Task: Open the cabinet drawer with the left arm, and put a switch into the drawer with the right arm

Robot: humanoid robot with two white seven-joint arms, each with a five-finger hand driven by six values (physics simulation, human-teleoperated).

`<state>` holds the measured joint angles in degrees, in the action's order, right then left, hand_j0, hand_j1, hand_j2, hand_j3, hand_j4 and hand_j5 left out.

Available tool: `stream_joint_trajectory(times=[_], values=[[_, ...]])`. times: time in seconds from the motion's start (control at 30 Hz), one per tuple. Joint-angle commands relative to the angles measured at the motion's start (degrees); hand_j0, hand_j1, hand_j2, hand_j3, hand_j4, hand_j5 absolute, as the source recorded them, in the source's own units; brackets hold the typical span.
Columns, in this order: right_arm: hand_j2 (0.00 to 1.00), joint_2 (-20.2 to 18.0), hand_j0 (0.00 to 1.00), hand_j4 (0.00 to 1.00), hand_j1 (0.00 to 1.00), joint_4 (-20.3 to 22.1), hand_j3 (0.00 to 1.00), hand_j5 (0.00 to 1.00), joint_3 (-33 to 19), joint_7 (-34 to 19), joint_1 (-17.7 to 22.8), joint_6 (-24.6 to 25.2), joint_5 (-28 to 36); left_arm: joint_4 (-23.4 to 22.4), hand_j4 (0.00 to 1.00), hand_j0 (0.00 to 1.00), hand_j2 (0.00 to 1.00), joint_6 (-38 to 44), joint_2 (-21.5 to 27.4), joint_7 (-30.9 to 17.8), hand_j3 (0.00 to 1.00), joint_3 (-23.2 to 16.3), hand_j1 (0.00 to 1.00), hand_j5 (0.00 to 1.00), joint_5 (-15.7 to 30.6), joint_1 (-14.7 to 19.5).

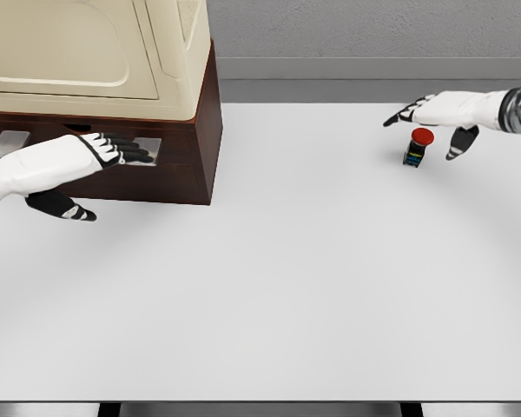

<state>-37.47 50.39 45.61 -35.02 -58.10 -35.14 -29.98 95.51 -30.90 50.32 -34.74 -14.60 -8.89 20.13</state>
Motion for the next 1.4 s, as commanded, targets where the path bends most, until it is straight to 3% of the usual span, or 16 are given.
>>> stream_joint_trajectory(times=[0.0, 0.3, 0.97, 1.37], values=[[1.0, 0.64, 1.0, 1.0, 1.0, -1.96, 1.0, 1.0, -0.08, 0.02, 0.0, 0.14, -0.16, -0.77, 1.0, 1.0, 1.0, 0.75, -0.31, 0.03, 1.0, -0.08, 1.0, 1.0, 0.28, 0.0], [1.0, 4.51, 1.0, 1.0, 1.0, -8.99, 1.0, 1.0, 0.71, 0.02, -2.02, 0.14, -1.92, -1.29, 1.0, 1.0, 1.0, 4.79, -1.1, 0.11, 1.0, -1.22, 1.0, 1.0, 0.01, 0.0], [1.0, 6.88, 1.0, 1.0, 1.0, -14.0, 1.0, 1.0, 0.71, 0.02, -3.52, 0.14, -3.42, -1.29, 1.0, 1.0, 1.0, 4.62, -0.22, 0.29, 1.0, -0.34, 1.0, 1.0, 0.71, -2.2], [1.0, 8.03, 1.0, 1.0, 1.0, -15.49, 1.0, 1.0, 1.32, 0.02, -5.01, 0.14, -3.77, -1.12, 1.0, 1.0, 1.0, 4.44, 1.36, 0.29, 1.0, 5.11, 1.0, 1.0, 1.33, -6.24]])
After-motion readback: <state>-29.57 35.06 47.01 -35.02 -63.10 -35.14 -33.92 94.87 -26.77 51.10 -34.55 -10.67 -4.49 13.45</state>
